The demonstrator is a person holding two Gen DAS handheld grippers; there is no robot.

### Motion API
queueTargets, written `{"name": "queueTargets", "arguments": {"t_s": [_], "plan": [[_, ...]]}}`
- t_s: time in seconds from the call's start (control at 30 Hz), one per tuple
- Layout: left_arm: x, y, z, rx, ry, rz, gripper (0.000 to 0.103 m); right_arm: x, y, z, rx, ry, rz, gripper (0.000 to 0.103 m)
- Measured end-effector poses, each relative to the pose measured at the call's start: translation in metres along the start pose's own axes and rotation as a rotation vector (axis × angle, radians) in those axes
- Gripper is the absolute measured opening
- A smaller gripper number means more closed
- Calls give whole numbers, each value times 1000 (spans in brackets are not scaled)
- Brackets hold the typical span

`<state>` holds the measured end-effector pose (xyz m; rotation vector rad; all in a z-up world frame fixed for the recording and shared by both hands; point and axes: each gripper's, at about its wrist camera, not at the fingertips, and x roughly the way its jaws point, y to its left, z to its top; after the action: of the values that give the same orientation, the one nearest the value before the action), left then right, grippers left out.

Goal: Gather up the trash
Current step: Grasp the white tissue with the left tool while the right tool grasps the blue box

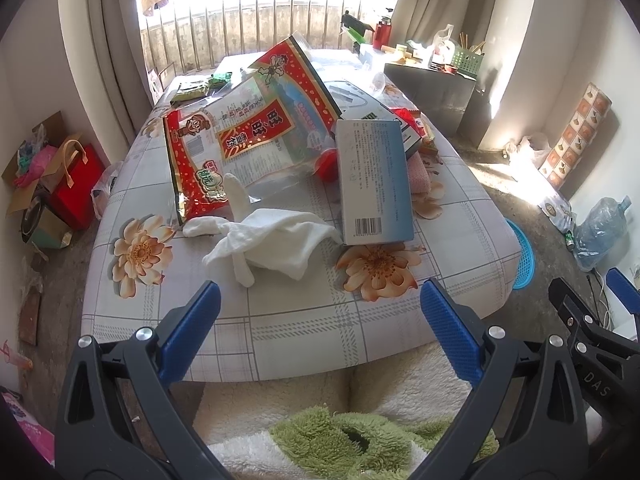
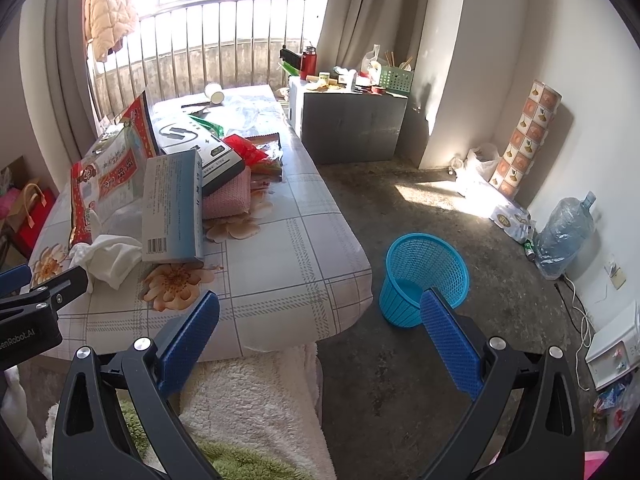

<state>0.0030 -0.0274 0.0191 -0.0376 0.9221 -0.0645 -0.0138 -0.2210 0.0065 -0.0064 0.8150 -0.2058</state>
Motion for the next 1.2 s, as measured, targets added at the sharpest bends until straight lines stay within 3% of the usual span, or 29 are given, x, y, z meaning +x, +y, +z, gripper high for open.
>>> {"name": "queueTargets", "arguments": {"t_s": [0.2, 0.33, 0.53, 0.8, 0.93, 1.03, 1.1, 1.2], "plan": [[10, 5, 0, -9, 22, 1, 96, 4, 1, 2, 8, 4, 12, 98], [20, 18, 5, -28, 14, 9, 96, 10, 5, 10, 39, -13, 71, 98], [32, 68, 12, -112, -68, 0, 96, 29, 26, 29, 63, -57, 262, 98], [37, 130, 17, -207, -179, -108, 96, 65, 75, 60, 1, -2, 374, 98], [36, 131, 24, -132, -234, -126, 96, 88, 92, 70, 11, 57, 391, 98], [40, 121, 29, -28, -241, -187, 85, 102, 101, 75, 15, 95, 387, 98], [50, 112, 32, 29, -205, -228, 72, 108, 107, 76, 12, 116, 381, 98], [71, 102, 34, 74, -131, -270, 63, 118, 114, 77, 8, 151, 371, 98]]}}
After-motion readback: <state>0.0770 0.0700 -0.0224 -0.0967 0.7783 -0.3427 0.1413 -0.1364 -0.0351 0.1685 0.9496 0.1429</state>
